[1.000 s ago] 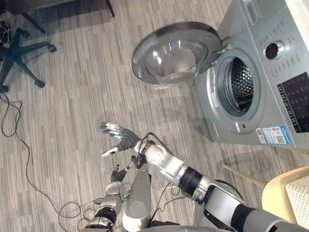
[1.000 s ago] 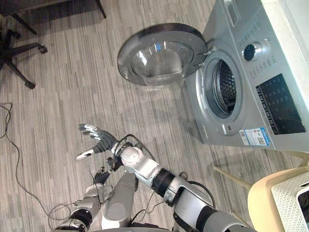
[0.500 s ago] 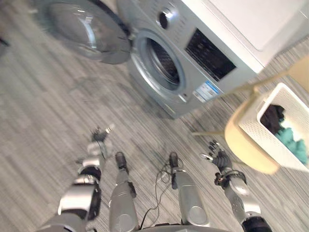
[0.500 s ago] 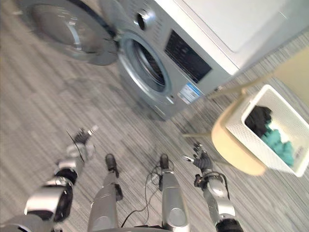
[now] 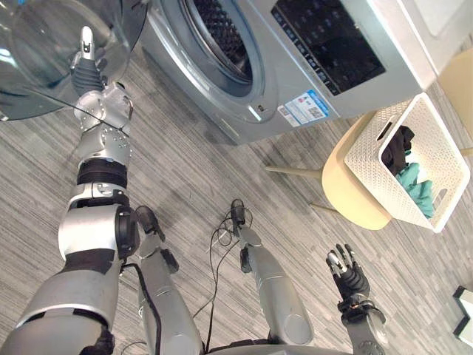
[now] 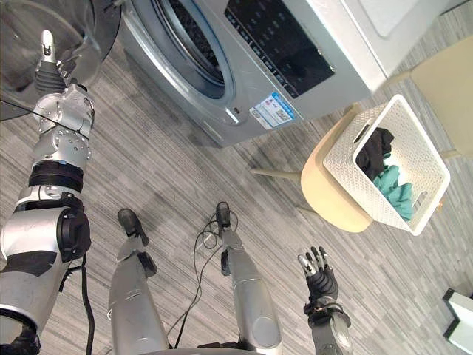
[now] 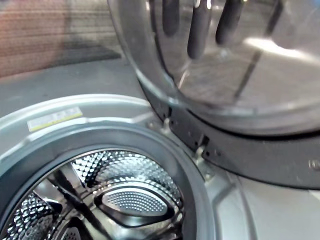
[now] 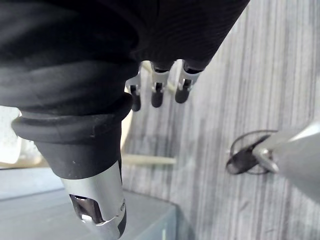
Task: Pick up the laundry basket with both hands and put the clothes into the washing machine.
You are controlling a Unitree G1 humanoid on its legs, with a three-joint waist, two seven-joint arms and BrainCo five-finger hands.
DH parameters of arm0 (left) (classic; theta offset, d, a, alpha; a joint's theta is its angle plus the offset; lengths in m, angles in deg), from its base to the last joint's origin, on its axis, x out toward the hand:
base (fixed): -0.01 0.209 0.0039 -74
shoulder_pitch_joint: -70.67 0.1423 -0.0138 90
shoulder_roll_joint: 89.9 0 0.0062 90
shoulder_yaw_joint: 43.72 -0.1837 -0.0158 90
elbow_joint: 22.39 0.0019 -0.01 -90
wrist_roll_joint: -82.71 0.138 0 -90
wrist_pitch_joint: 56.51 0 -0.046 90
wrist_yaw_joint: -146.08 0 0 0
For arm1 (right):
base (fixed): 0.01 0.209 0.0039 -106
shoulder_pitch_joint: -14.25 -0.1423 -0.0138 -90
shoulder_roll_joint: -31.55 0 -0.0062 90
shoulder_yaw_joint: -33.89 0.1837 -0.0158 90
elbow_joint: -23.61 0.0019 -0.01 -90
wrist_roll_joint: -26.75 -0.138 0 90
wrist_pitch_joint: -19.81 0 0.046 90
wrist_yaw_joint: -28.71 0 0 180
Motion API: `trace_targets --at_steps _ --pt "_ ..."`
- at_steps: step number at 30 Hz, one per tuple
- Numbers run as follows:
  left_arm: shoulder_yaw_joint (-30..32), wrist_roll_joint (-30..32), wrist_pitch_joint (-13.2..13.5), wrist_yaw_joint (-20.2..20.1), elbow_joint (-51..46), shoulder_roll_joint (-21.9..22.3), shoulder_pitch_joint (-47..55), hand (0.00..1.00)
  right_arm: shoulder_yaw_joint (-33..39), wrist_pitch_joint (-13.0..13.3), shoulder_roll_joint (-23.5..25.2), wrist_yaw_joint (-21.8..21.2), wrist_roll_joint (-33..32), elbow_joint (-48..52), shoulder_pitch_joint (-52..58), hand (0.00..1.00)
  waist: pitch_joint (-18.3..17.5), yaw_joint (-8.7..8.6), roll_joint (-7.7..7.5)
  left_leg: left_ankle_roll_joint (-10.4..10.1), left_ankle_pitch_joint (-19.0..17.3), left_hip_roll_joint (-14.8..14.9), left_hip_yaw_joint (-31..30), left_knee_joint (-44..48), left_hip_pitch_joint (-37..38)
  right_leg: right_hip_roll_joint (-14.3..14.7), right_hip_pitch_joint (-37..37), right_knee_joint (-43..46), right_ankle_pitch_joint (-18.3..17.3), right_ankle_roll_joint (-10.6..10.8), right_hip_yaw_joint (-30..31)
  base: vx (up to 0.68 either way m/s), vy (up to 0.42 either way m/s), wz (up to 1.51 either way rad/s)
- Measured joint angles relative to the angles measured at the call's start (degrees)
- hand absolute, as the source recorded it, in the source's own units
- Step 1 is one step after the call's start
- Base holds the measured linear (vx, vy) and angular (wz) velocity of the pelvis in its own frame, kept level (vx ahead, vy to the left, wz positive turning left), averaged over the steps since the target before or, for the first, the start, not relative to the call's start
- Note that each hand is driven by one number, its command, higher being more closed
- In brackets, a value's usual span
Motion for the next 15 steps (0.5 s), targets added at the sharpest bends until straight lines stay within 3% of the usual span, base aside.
trace_targets --at_steps 3,8,15 --pt "-0.19 -3.66 1.15 0.33 -2.23 2.71 -0.11 0.0 -0.21 1.1 0.85 -0.01 -1.64 1.1 -0.42 0.0 0.01 0.66 -0.01 0.19 -1.65 0.73 -0.65 2.02 -2.11 0.05 -0.34 -0.04 0.0 0.0 -0.87 0.02 0.035 0.09" --pt "3.8 -10.36 4.47 4.87 -4.52 2.66 -0.28 0.0 -0.21 1.85 0.94 0.44 -2.77 -0.02 -0.4 0.0 0.32 1.25 0.25 0.56 -2.15 1.28 -1.86 3.53 -4.13 -0.13 -0.41 -0.06 -0.02 0.0 -3.37 0.02 0.025 0.13" --pt "9.71 -11.64 6.74 6.36 -6.68 0.29 1.42 0.0 -0.24 1.74 0.88 0.62 -2.79 -3.03 -0.4 0.0 0.92 3.02 1.09 0.56 -2.11 0.19 -3.62 3.56 -2.97 -1.15 1.24 3.17 -3.04 -0.62 -6.02 0.02 0.019 0.23"
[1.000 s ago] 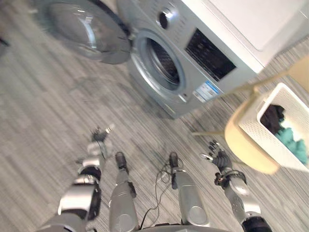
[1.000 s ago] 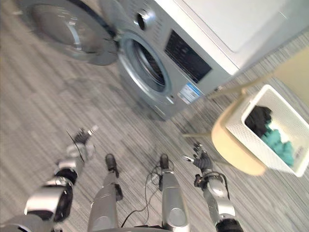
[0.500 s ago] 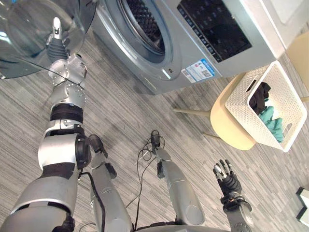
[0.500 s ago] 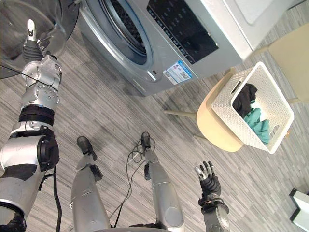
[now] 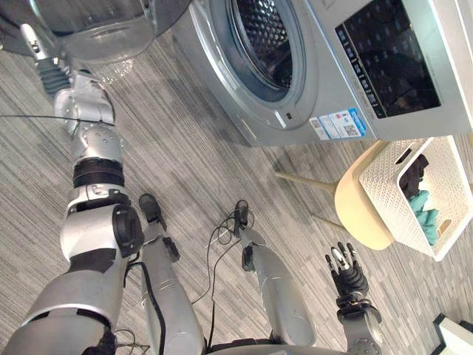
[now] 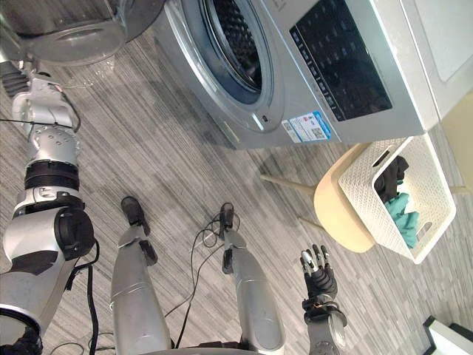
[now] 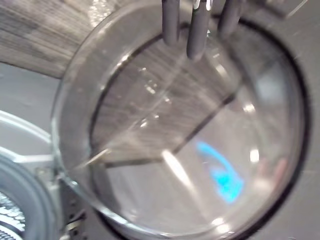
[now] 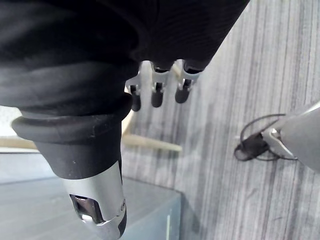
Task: Pick up the laundry basket with both hands and put the clothes into the washing machine.
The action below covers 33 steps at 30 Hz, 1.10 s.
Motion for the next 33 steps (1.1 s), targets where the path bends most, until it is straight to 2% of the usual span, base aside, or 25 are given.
trace_targets --at_steps 3,6,8,9,11,13,14,15,17,18,19,21,22,24,28,30,31,33 --pt "0.94 -0.14 0.81 -0.42 -1.88 0.91 4.02 0.0 0.01 -0.05 0.02 0.02 -0.07 -1.42 -0.09 0.0 0.05 0.36 0.08 0.01 0.0 -0.79 -0.59 -0.14 1.72 -0.62 1.91 0.54 -1.19 -0.05 -0.78 0.06 0.038 0.27" --pt "2.45 -0.02 0.84 -2.01 -2.1 5.69 14.95 0.0 0.54 -0.13 0.01 0.58 0.09 -3.82 -1.14 0.0 0.27 0.53 0.49 0.02 -0.73 -2.05 -0.51 0.1 5.8 -2.06 5.21 3.19 -3.72 -0.04 -1.2 0.09 0.038 0.27" --pt "3.35 2.35 0.28 -4.08 -0.12 12.3 24.52 0.0 1.33 -0.35 -0.01 0.63 0.28 -7.1 -3.17 0.0 0.25 1.48 0.94 0.16 -1.93 -2.96 0.13 0.28 9.72 -3.25 7.97 5.38 -5.76 -0.05 -1.07 0.08 0.006 0.16" --pt "3.3 3.08 0.12 -4.44 0.94 14.02 26.79 0.0 1.75 -0.46 0.0 0.63 0.43 -8.25 -3.92 0.0 0.18 1.98 1.16 0.15 -2.23 -3.23 0.42 0.31 10.83 -3.56 8.8 5.78 -6.26 0.04 -0.94 0.07 -0.002 0.16" --pt "2.46 7.55 -2.28 -7.77 5.96 21.28 36.5 0.0 4.48 -1.43 -0.15 0.78 2.05 -13.04 -6.82 0.0 -0.86 2.03 3.11 0.56 -3.6 -4.7 1.06 0.1 14.91 -5.19 12.24 7.33 -8.28 0.38 -0.75 0.08 -0.005 0.2" --pt "0.01 12.01 -3.98 -10.81 7.98 25.1 43.51 0.0 6.35 -2.15 -0.17 0.84 3.98 -16.49 -7.78 0.0 -2.67 2.05 4.78 0.84 -4.06 -5.93 1.41 -0.48 17.32 -6.44 13.95 8.4 -9.54 0.69 -0.77 0.08 0.003 0.23" --pt "-1.61 17.28 -4.99 -13.56 9.85 27.49 48.61 0.0 7.67 -2.61 -0.17 0.82 5.84 -19.87 -8.04 0.0 -4.65 2.17 6.18 0.86 -4.35 -6.95 1.52 -1.03 19.28 -7.45 15.49 9.01 -10.5 0.94 -0.89 0.12 0.01 0.28" --pt "-3.36 20.71 -4.39 -16.52 9.3 28.21 52.92 0.0 8.95 -3.12 -0.01 0.78 7.1 -24.32 -8.48 0.0 -6.95 2.28 7.4 0.79 -4.24 -7.85 1.63 -1.88 21.4 -8.39 17.21 9.19 -11.26 1.15 -1.34 0.13 0.001 0.26" --pt "-3.8 23.64 -4.79 -18.16 10.63 28.29 55.79 0.0 10.72 -4.0 0.42 0.84 8.24 -29.32 -8.79 0.0 -9.79 2.49 8.89 0.77 -4.23 -8.91 1.68 -3.41 24.69 -9.25 20.1 9.17 -12.31 1.47 -2.01 0.11 -0.015 0.21" --pt "-3.61 28.49 -5.1 -19.74 12.48 28.01 59.51 0.0 12.73 -4.47 0.69 0.64 9.81 -34.61 -9.03 0.0 -12.81 2.19 10.23 0.32 -3.87 -10.01 1.69 -6.13 28.44 -9.98 23.13 8.6 -12.89 1.66 -2.47 0.08 -0.032 0.19" --pt "-3.57 29.97 -5.18 -20.32 13.01 27.86 61.01 0.0 13.7 -4.69 0.72 0.62 10.39 -36.5 -9.05 0.0 -13.94 2.09 10.76 0.15 -3.49 -10.42 1.72 -7.39 29.89 -10.12 24.24 8.17 -12.97 1.64 -2.6 0.08 -0.048 0.17" --pt "-2.83 34.92 -6.12 -21.54 15.59 27.12 65.01 0.0 17.82 -5.19 0.54 0.62 12.93 -42.9 -9.47 0.0 -16.98 1.89 11.9 -0.22 -1.0 -11.74 1.54 -13.14 34.63 -10.57 27.62 6.33 -13.22 1.94 -3.69 0.1 -0.077 0.21" --pt "-2.24 36.02 -6.96 -21.69 16.58 26.97 66.75 0.0 20.34 -5.35 0.39 0.62 14.5 -45.94 -10.06 0.0 -18.23 1.91 12.97 -0.52 0.85 -12.24 0.99 -16.5 37.08 -10.5 29.22 5.65 -13.3 1.97 -4.46 0.08 -0.083 0.32" --pt "-1.37 37.28 -7.58 -22.16 17.18 26.64 67.58 0.0 22.62 -5.83 0.27 0.62 16.22 -48.61 -10.7 0.0 -18.79 1.86 13.7 -0.74 2.56 -12.52 -0.09 -19.46 39.44 -10.3 31.22 5.43 -13.84 1.82 -5.92 0.03 -0.09 0.37" --pt "-1.86 37.8 -7.81 -22.91 17.16 25.59 68.61 0.0 22.92 -6.49 0.33 0.62 19.26 -51.9 -13.14 0.0 -19.43 1.82 13.74 -1.31 2.14 -10.65 -1.84 -17.24 41.61 -8.13 35.54 4.61 -14.52 0.96 -6.93 -0.03 -0.082 0.16" --pt "-2.92 37.25 -7.99 -22.85 17.0 24.5 68.61 0.0 21.75 -6.53 0.47 0.61 19.34 -53.06 -14.3 0.0 -18.36 1.89 12.6 -1.04 0.56 -9.21 -1.92 -9.03 40.2 -7.25 38.44 3.65 -14.49 0.49 -6.62 -0.06 -0.066 -0.06" --pt "-3.33 36.62 -7.98 -22.79 16.91 23.58 68.86 0.0 20.88 -6.46 0.62 0.62 19.34 -53.5 -14.17 0.0 -17.66 1.91 12.12 -0.87 0.53 -8.25 -1.92 -2.04 38.6 -6.61 40.65 3.06 -14.38 0.29 -6.4 -0.12 -0.077 -0.18" --pt "-4.07 35.74 -8.02 -22.62 16.57 23.67 69.86 0.0 20.32 -6.42 -0.68 0.75 19.33 -55.0 -14.65 0.0 -17.99 1.93 11.98 -0.84 0.53 -6.78 -1.93 2.94 38.13 -5.68 41.84 3.19 -14.59 -0.06 -4.96 -0.15 -0.094 -0.29"
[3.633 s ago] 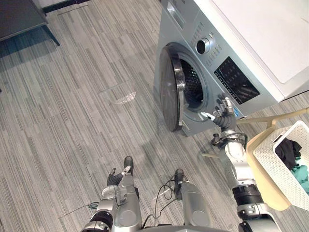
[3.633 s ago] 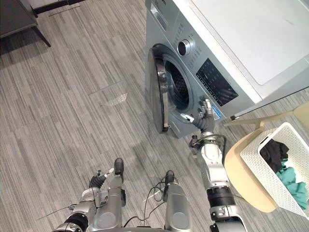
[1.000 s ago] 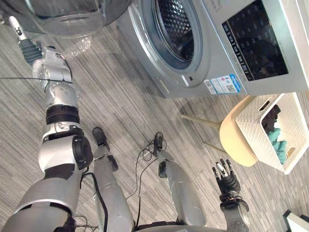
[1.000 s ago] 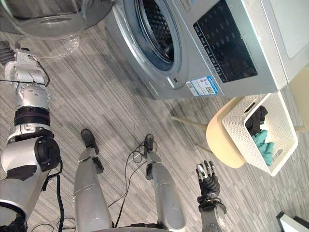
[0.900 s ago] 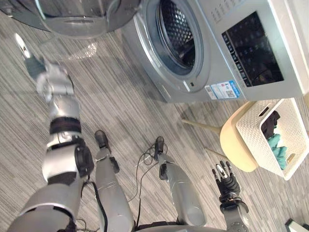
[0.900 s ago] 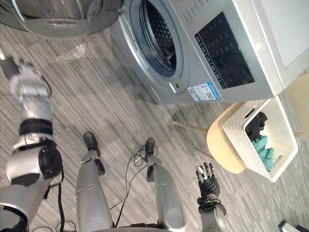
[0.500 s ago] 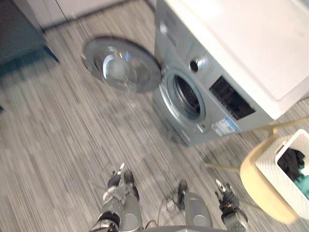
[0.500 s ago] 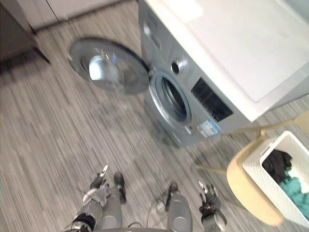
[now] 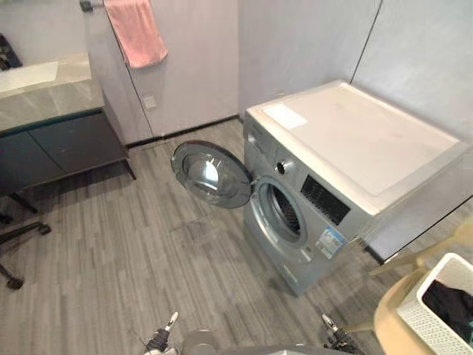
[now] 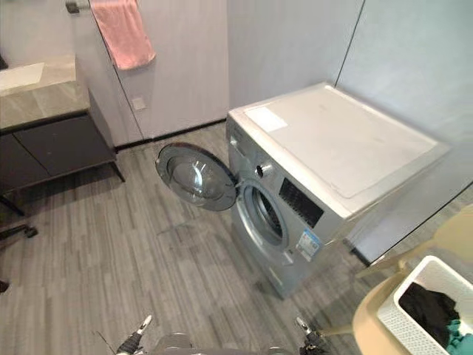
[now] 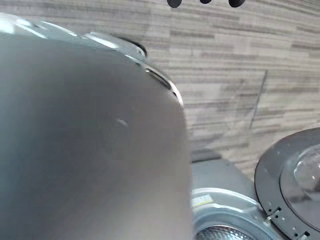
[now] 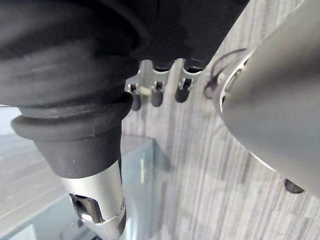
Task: Pick up the laundry basket with both hands and put the clothes into the washing machine.
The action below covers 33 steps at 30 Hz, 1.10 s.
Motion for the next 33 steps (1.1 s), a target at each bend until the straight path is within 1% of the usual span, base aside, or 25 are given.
trace_targets --at_steps 1,2,4,5,6,7,8,10,13,14,15,16,17,19,20,21,22,23,24,26,27,28,29,30,33 --pt "-1.08 0.04 -0.06 0.05 0.01 0.13 0.0 0.0 0.25 0.09 -0.53 0.15 0.0 -0.07 0.03 0.0 -0.06 -0.19 0.89 0.11 -0.26 0.21 -0.17 0.34 0.27 0.58 -0.07 -0.03 -0.2 -0.33 1.45 -0.14 -0.001 -0.36" --pt "-1.44 0.14 -0.05 0.05 0.02 0.49 -0.1 0.0 0.78 0.28 -1.75 0.56 -0.02 -0.4 -0.1 0.0 -0.33 -0.08 1.46 -0.35 -3.39 -0.61 -1.17 2.7 -0.1 0.88 -0.84 -0.02 0.01 -0.68 3.34 -0.12 0.069 -0.57" --pt "-1.58 0.2 -0.06 0.06 0.02 1.93 0.87 0.0 0.78 0.38 -3.43 1.23 -0.02 -1.98 -1.1 0.0 -0.34 0.05 3.14 -1.4 -9.37 -5.52 -4.86 3.98 1.0 0.71 -2.67 0.06 0.59 -1.39 7.49 -0.1 0.184 -0.89" --pt "-1.89 0.23 -0.11 0.09 0.51 2.84 1.55 0.0 0.79 0.29 -3.54 1.22 -0.02 -1.88 -1.5 0.0 -0.52 -0.02 4.37 -0.36 -13.71 -8.15 -7.66 1.06 2.89 1.85 -4.64 0.11 0.67 -1.44 10.87 -0.1 0.318 -1.24" --pt "-1.99 0.32 -0.32 0.02 1.2 2.45 1.24 0.0 0.86 0.24 -2.79 1.22 0.02 -1.86 -1.59 0.0 -0.57 -0.02 4.33 1.31 -16.7 -9.36 -9.39 -2.6 4.18 2.98 -6.53 0.01 0.99 -1.26 14.04 -0.08 0.277 -1.22" --pt "-2.54 0.47 -0.42 0.12 1.23 1.88 1.19 0.0 0.86 0.08 -2.01 1.21 0.06 -1.88 -1.21 0.0 -1.17 -0.01 3.91 1.38 -16.69 -10.22 -9.39 -4.1 4.33 3.12 -7.45 -0.53 1.48 -1.73 15.91 -0.06 0.189 -1.0" --pt "-3.47 1.86 -0.36 0.13 1.24 1.22 1.07 0.0 0.79 -0.45 -1.1 1.21 0.35 -1.9 -1.02 0.0 -1.35 -0.1 3.14 2.94 -15.92 -10.96 -8.78 -6.56 4.68 3.01 -8.09 -2.12 2.75 -2.27 18.07 -0.06 0.079 -0.89" --pt "-5.76 6.08 -0.43 0.15 1.38 -0.37 0.28 0.0 0.51 -0.61 -0.03 1.57 1.68 -1.04 -0.81 0.0 -2.18 -1.24 1.65 3.74 -14.13 -11.24 -5.15 -10.78 5.18 2.22 -8.72 -6.65 6.3 -3.43 20.42 -0.03 0.079 -0.84" --pt "-7.02 9.76 -0.75 1.13 1.4 -1.43 -2.55 0.0 -2.53 -0.41 1.34 2.2 1.0 3.9 0.15 0.0 -2.79 -1.76 0.1 3.65 -12.5 -11.36 0.49 -14.81 6.62 1.89 -11.42 -9.19 12.13 -1.71 22.27 0.03 0.052 -0.91" --pt "-8.25 10.26 -0.81 1.56 1.42 -1.03 -4.38 0.0 -3.86 -0.29 1.46 2.15 1.08 5.5 0.19 0.0 -2.84 -1.71 0.19 4.38 -11.64 -10.79 4.28 -15.21 6.93 2.64 -13.63 -9.16 14.42 -1.23 21.04 0.06 0.057 -1.34" --pt "-8.69 10.37 -0.81 1.6 1.41 -0.63 -5.57 0.0 -4.32 -0.24 1.67 2.15 1.09 6.16 -0.31 0.0 -2.86 -1.56 0.24 4.49 -11.1 -10.23 6.31 -15.26 6.77 3.05 -14.88 -9.31 15.4 -2.01 19.14 0.08 0.029 -1.53" --pt "-10.8 10.57 -0.75 1.59 1.41 0.03 -7.79 0.0 -5.35 -0.06 2.15 2.23 1.44 6.74 -1.63 0.0 -2.85 -1.49 0.25 4.9 -10.03 -9.05 10.11 -15.6 6.36 2.63 -16.69 -9.2 16.59 -4.09 11.99 0.05 -0.034 -1.49" --pt "-12.89 10.6 -0.72 1.55 1.33 0.41 -9.78 0.0 -6.3 -0.07 2.3 2.34 2.26 6.71 -2.34 0.0 -2.58 -1.82 0.15 4.48 -9.67 -8.61 12.92 -15.0 6.75 0.06 -17.83 -6.16 14.57 -7.7 -1.92 0.04 -0.056 -1.4" --pt "-14.12 10.58 -0.58 1.48 1.04 1.7 -11.22 0.0 -7.15 0.17 1.87 2.47 3.35 6.27 -1.88 0.0 -2.44 -2.23 -0.01 4.51 -9.69 -8.45 15.68 -12.39 9.23 -2.3 -16.98 -2.34 14.81 -8.88 -12.46 0.02 -0.045 -1.11" --pt "-14.4 10.52 -0.57 1.48 1.11 2.2 -11.72 0.0 -7.47 0.39 1.35 2.41 4.13 5.81 -1.31 0.0 -2.05 -2.92 -0.14 4.72 -9.79 -8.67 15.33 -10.63 9.76 -2.13 -15.63 -1.91 15.17 -9.2 -12.98 -0.08 -0.057 -1.16" --pt "-14.93 10.42 -0.25 1.49 1.12 2.84 -12.18 0.0 -8.62 0.51 0.02 2.29 5.04 4.22 -1.05 0.0 -2.26 -2.99 0.84 6.08 -10.42 -8.94 11.94 -14.05 10.49 0.16 -13.8 -5.51 16.87 -6.75 -10.31 -0.1 -0.049 -0.82" --pt "-15.01 10.42 -0.17 1.48 1.14 2.87 -12.13 0.0 -8.52 0.4 -0.48 2.29 5.28 3.8 -1.18 0.0 -2.35 -2.79 2.11 6.17 -10.95 -7.68 12.58 -14.29 10.93 0.49 -13.76 -5.7 16.13 -6.66 -9.77 -0.08 -0.069 -0.93" --pt "-15.46 10.4 0.0 1.7 1.1 2.36 -12.64 0.0 -8.23 -0.01 -1.2 2.35 6.48 2.22 -1.57 0.0 -2.42 -3.29 1.45 3.83 -11.85 -7.29 14.22 -15.76 11.8 -2.92 -16.68 5.16 7.79 -7.96 -12.62 0.02 -0.062 -0.42" --pt "-16.51 10.47 -0.1 1.87 1.15 1.54 -13.11 0.0 -7.64 -0.37 -0.86 2.33 6.7 1.51 -0.82 0.0 -1.75 -3.29 1.58 3.37 -11.57 -7.24 14.67 -15.77 12.02 -6.83 -17.27 11.78 4.73 -8.64 -15.39 0.04 -0.088 -0.28" --pt "-17.05 10.51 -0.19 2.18 1.57 0.23 -11.84 0.0 -5.2 -0.8 -0.84 2.31 7.68 -0.08 -0.16 0.0 -1.86 -2.88 -0.3 2.04 -10.79 -6.57 15.35 -14.88 12.48 -12.73 -15.58 14.54 4.22 -8.6 -17.77 0.09 -0.184 -0.22" --pt "-17.07 10.55 -0.41 2.45 1.72 -0.93 -10.4 0.0 -4.71 -0.98 -0.37 2.27 8.77 -0.4 0.35 0.0 -2.01 -2.66 -2.0 1.33 -10.79 -6.49 15.36 -14.0 12.17 -14.2 -13.68 11.25 5.21 -3.86 -16.34 0.09 -0.301 -0.29" --pt "-17.04 10.59 -0.51 2.45 1.85 -1.42 -10.0 0.0 -4.27 -0.97 -0.2 2.21 9.07 -0.47 0.48 0.0 -2.3 -2.88 -3.13 0.43 -10.67 -6.02 15.34 -13.81 11.95 -13.07 -13.12 9.39 4.32 -1.26 -15.93 0.04 -0.331 -0.3" --pt "-16.97 10.99 -0.75 2.44 2.74 -1.28 -9.95 0.0 -3.21 -0.94 -0.17 2.13 9.7 -1.28 0.41 0.0 -1.61 -2.4 -1.77 -0.17 -10.53 -4.39 15.39 -14.25 11.92 -9.93 -11.39 5.12 4.16 -0.26 -15.91 0.01 -0.248 -0.32" --pt "-16.77 11.92 -0.81 2.31 3.45 -0.13 -9.75 0.0 -1.83 -0.98 -1.28 2.03 11.05 -1.94 0.34 0.0 -1.15 -2.34 0.13 -1.45 -9.67 -2.17 15.75 -14.6 11.96 -6.79 -10.27 1.92 5.67 -0.59 -15.98 0.0 -0.21 -0.37" --pt "-15.0 13.19 -0.76 2.36 3.39 0.69 -8.65 0.0 0.57 -1.45 -1.89 1.98 11.29 -2.59 1.38 0.0 -1.59 -2.43 1.54 -3.47 -7.79 0.41 17.2 -14.9 13.25 -2.93 -8.71 -1.09 6.48 -1.42 -15.33 0.02 -0.155 -0.32"
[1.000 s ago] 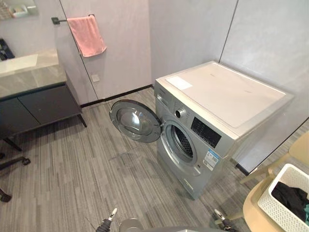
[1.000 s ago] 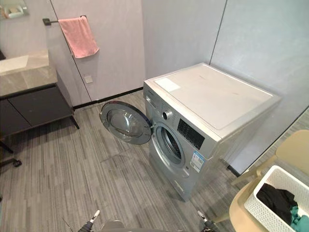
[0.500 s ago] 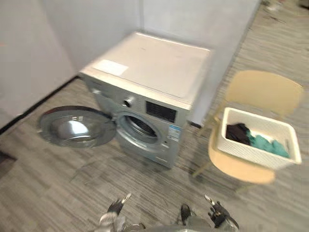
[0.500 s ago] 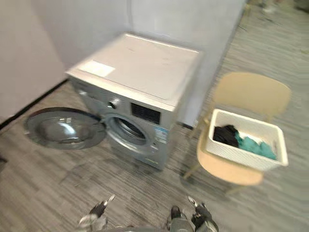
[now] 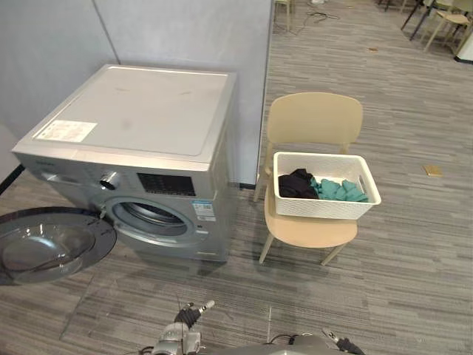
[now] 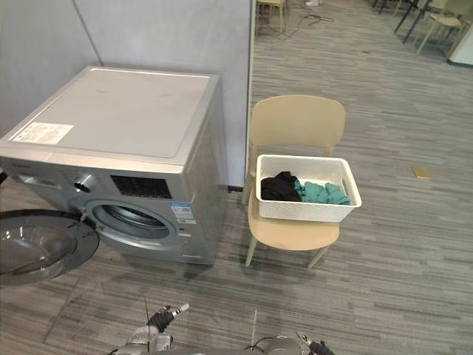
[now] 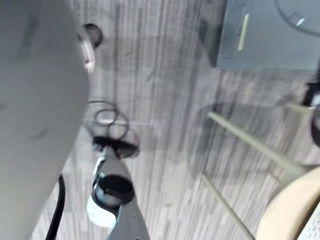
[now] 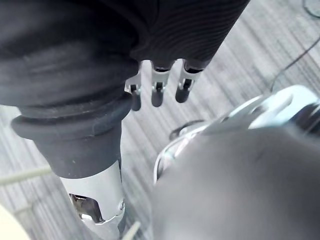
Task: Pick up the laundry basket with both hands and put the clothes into the washing machine.
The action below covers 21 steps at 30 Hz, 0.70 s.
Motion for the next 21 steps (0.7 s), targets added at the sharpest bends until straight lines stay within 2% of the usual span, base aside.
trace_targets --at_steps 3,5,6,7,8,9,10,11,12,13,14,15,17,18,21 --pt "2.7 0.69 0.01 0.05 -0.05 -0.14 1.49 0.0 0.21 0.03 0.14 -0.49 0.01 0.02 0.98 0.0 -0.2 -0.63 0.29 -0.63 1.0 3.08 1.37 2.11 1.25 3.91 3.13 -5.01 1.54 -1.88 1.52 -0.01 -0.157 -0.37" --pt "3.33 0.59 0.01 0.07 -0.74 -0.09 2.37 0.0 0.22 0.13 0.7 -0.78 0.09 -0.08 1.58 0.0 0.07 -0.54 0.58 -0.62 1.01 7.63 0.85 11.72 -1.46 7.07 5.37 -9.46 3.17 -3.9 2.83 0.0 -0.174 -0.42" --pt "4.32 0.38 0.03 0.08 -2.04 -0.17 3.01 0.0 0.12 0.18 0.58 -0.78 0.25 -0.39 1.45 0.0 0.38 -0.61 0.63 1.78 1.52 11.09 -0.8 20.2 -4.87 8.35 6.34 -10.77 2.95 -4.24 3.36 -0.06 -0.184 -0.42" --pt "4.69 -0.11 0.06 0.11 -2.6 -0.21 3.06 0.0 0.03 0.23 0.54 -0.77 0.54 -0.51 1.44 0.0 0.69 -0.5 0.67 5.07 2.39 12.52 -1.7 24.5 -6.7 8.85 6.43 -10.99 2.72 -4.6 3.75 -0.09 -0.175 -0.4" --pt "4.79 -1.17 0.53 0.33 -4.02 -0.32 3.1 0.0 -0.5 0.31 0.49 -0.72 1.25 -0.53 1.45 0.0 1.27 -0.13 0.34 11.02 5.98 14.55 -2.7 31.35 -9.67 9.38 7.6 -11.42 2.0 -5.68 4.76 -0.07 -0.131 -0.35" --pt "4.74 -1.73 0.83 0.32 -4.4 -0.31 2.98 0.0 -0.6 0.48 0.47 -0.7 1.6 -0.22 1.4 0.0 1.71 0.29 -0.03 12.04 5.72 14.5 -4.82 35.36 -11.85 9.48 8.23 -11.89 1.81 -5.96 5.41 -0.03 -0.096 -0.31" --pt "4.72 -2.17 0.87 0.28 -4.71 0.12 3.0 0.0 -0.58 0.59 0.12 -0.62 1.79 -0.16 1.45 0.0 1.76 0.32 0.36 10.77 3.9 13.05 -6.76 37.43 -13.51 9.36 8.42 -11.97 1.55 -6.52 6.04 0.04 -0.007 -0.26" --pt "4.31 -2.97 0.97 0.03 -5.34 1.28 2.67 0.0 -0.58 0.59 -1.41 -0.55 2.04 -0.17 1.02 0.0 2.1 0.49 0.91 7.74 -0.42 7.63 -10.39 39.05 -16.05 8.61 8.35 -11.91 1.31 -7.29 7.28 0.08 0.074 -0.54" --pt "4.18 -3.07 1.45 0.04 -6.18 2.04 3.05 0.0 -0.59 0.65 -2.66 -0.58 2.12 -0.17 -0.06 0.0 2.95 1.11 2.37 6.78 -3.74 1.34 -11.14 36.48 -18.13 7.77 8.13 -12.06 1.6 -7.77 8.7 0.11 0.095 -0.61" --pt "4.17 -3.13 1.41 0.05 -6.17 2.05 3.11 0.0 -0.6 0.7 -2.75 -0.59 2.12 -0.14 -0.42 0.0 3.16 1.14 2.68 7.02 -3.95 -0.7 -10.4 34.03 -18.53 7.56 8.13 -12.3 1.85 -7.79 9.06 0.1 0.08 -0.55" --pt "4.19 -3.18 1.39 0.07 -6.15 2.04 3.47 0.0 -0.61 0.71 -2.63 -0.66 2.12 -0.07 -0.59 0.0 3.3 1.15 2.93 7.04 -3.92 -2.33 -9.46 30.44 -18.53 7.5 8.13 -12.34 2.14 -7.57 9.32 0.09 0.077 -0.24" --pt "4.71 -3.55 1.59 0.08 -6.01 1.81 4.24 0.0 -0.62 0.71 -2.19 -0.72 2.16 0.03 -0.55 0.0 3.32 1.42 3.14 7.86 -3.93 -4.49 -7.56 22.7 -17.33 7.62 8.11 -12.3 1.67 -6.33 9.47 0.12 0.077 -0.12" --pt "7.02 -3.56 1.63 0.04 -4.85 1.75 4.01 0.0 -1.45 0.8 -1.38 -0.87 2.31 0.14 -1.28 0.0 2.81 2.86 2.66 9.64 -5.79 -7.32 -8.69 13.46 -12.95 7.57 8.01 -13.98 2.42 -4.41 10.46 0.21 0.073 -0.08" --pt "9.39 -4.0 1.65 0.07 -4.46 1.93 3.71 0.0 -3.23 0.86 -1.25 -0.89 2.9 0.14 -2.87 0.0 3.3 2.87 1.96 10.73 -6.45 -7.97 -8.87 11.48 -12.63 7.63 7.98 -14.72 3.48 -3.97 10.6 0.2 0.062 -0.08" --pt "11.13 -4.73 1.16 0.07 -3.65 1.22 2.97 0.0 -8.35 1.13 -0.35 -0.96 4.14 1.96 -4.16 0.0 3.44 3.31 0.74 10.7 -6.4 -8.86 -8.73 10.98 -11.67 6.86 8.64 -15.17 3.36 -3.53 10.65 0.13 0.044 -0.03"
